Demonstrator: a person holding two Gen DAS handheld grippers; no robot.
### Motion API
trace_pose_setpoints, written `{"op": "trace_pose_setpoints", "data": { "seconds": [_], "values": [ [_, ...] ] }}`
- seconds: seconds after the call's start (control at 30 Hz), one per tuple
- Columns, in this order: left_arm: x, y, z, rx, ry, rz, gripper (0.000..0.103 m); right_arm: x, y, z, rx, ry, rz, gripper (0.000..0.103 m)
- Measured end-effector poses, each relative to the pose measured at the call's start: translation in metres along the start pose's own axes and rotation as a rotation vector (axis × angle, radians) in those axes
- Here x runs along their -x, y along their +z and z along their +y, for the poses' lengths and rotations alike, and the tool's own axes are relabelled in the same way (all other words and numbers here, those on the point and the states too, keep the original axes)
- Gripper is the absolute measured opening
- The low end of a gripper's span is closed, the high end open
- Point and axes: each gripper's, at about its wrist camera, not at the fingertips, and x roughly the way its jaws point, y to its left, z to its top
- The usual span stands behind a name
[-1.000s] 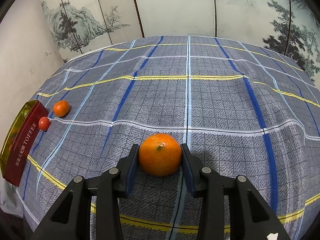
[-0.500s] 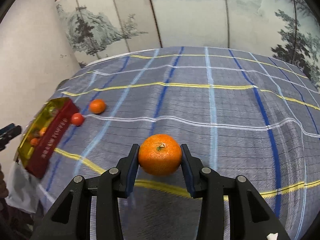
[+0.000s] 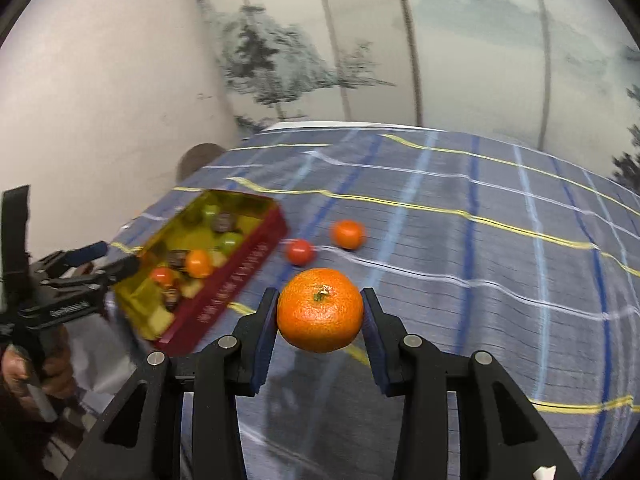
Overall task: Organize fruits
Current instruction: 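Carry the held orange tangerine over the tin with the right tool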
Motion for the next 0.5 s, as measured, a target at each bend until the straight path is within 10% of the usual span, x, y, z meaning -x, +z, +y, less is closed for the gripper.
{"op": "trace_pose_setpoints", "data": {
  "seconds": [0.5],
  "values": [
    [0.017, -0.025, 0.067, 0.052, 0.119, -0.020, 0.081, -0.069, 0.016, 0.117, 0.145, 0.208, 0.101, 0.038]
  ]
}}
